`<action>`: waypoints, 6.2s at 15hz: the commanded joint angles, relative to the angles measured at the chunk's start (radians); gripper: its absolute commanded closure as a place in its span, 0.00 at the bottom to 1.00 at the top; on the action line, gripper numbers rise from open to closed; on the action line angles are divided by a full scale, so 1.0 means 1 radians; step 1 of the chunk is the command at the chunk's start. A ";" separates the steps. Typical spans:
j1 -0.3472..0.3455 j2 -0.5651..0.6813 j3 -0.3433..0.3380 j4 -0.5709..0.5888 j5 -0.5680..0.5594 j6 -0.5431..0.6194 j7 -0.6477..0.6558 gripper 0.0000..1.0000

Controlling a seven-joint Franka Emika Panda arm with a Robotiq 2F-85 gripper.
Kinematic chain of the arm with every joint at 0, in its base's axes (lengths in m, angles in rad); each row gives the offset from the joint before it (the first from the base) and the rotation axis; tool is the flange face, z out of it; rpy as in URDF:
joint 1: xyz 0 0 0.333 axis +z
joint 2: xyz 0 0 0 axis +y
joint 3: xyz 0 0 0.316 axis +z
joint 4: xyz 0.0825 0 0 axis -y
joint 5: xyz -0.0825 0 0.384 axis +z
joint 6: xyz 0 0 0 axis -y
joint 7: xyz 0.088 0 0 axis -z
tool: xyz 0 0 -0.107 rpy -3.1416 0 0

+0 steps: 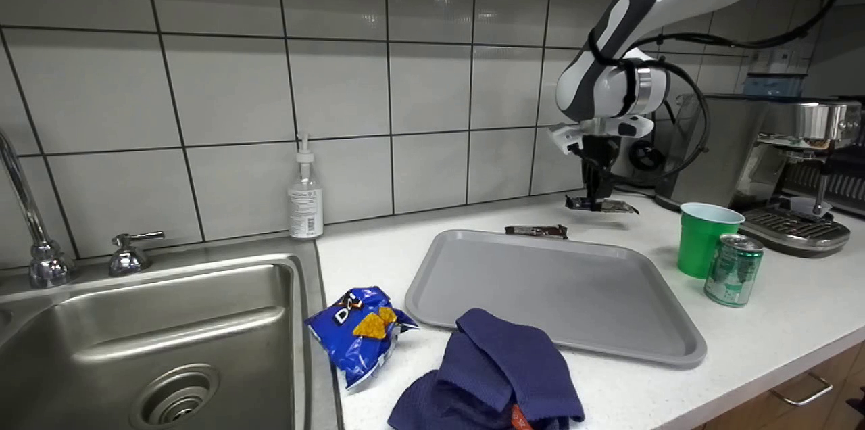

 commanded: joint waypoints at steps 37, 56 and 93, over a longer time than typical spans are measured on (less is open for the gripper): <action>0.153 -0.403 0.068 -0.651 -0.115 0.178 -0.321 0.93; 0.163 -0.220 0.059 -0.472 -0.073 0.157 -0.049 0.92; 0.070 -0.367 0.146 -0.531 -0.026 0.091 -0.975 0.00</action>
